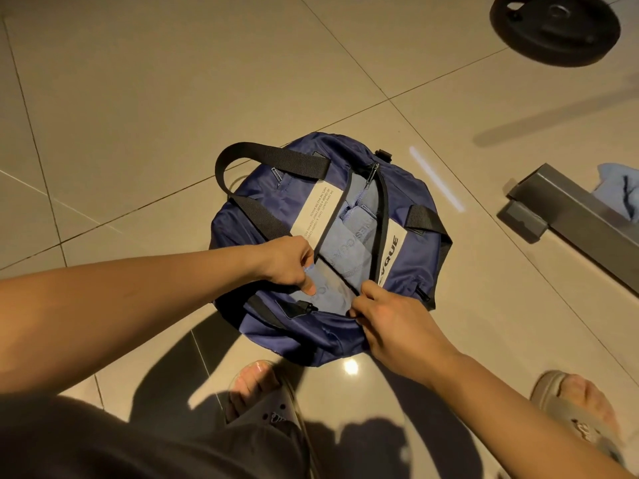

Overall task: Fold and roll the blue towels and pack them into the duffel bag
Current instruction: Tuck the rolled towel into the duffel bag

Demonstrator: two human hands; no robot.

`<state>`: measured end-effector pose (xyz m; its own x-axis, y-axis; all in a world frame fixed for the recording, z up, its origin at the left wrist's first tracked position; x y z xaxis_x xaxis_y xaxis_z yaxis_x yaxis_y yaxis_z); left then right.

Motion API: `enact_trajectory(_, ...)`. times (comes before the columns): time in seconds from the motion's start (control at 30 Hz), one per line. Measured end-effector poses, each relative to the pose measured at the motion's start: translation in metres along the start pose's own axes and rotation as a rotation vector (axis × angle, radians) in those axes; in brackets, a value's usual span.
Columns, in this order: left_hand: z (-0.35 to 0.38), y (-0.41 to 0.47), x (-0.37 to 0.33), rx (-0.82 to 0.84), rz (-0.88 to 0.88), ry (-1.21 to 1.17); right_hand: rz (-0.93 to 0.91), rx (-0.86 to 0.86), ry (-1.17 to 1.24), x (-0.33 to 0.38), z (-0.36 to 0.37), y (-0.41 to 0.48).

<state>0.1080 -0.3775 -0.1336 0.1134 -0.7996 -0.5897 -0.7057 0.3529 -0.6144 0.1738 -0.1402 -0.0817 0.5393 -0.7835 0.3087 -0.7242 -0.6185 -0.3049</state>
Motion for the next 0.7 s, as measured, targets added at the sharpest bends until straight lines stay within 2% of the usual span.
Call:
enact_trajectory(0.1, 0.006, 0.001, 0.000, -0.081, -0.009, 0.002, -0.001, -0.003, 0.019, -0.001, -0.001, 0.003)
enact_trajectory(0.17, 0.007, 0.000, 0.004, -0.079, 0.001, -0.003, -0.013, 0.030, 0.048, 0.000, -0.001, 0.008)
enact_trajectory(0.37, -0.003, -0.004, 0.008, -0.016, 0.100, 0.048, 0.002, 0.173, 0.057, -0.003, -0.003, 0.031)
enact_trajectory(0.5, -0.014, -0.007, 0.012, 0.088, 0.062, -0.019, -0.008, 0.115, 0.027, 0.000, -0.003, 0.043)
enact_trajectory(0.63, -0.006, -0.008, 0.013, -0.098, 0.059, -0.034, -0.058, 0.099, 0.043, 0.009, 0.002, 0.056)
enact_trajectory(0.7, -0.008, -0.008, 0.013, -0.140, 0.050, -0.020, -0.092, 0.122, 0.019, 0.012, 0.004, 0.057)
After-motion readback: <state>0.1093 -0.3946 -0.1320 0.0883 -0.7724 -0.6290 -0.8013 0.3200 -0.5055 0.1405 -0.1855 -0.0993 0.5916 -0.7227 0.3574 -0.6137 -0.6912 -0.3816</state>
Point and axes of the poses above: each hand's wrist, its own y-axis towards the middle knuckle, its own z-axis out of the palm, x = y × z, the point moved 1 cm from there along y, towards the middle knuckle, and after that the axes turned 6 degrees about z, right-handed, at the moved point
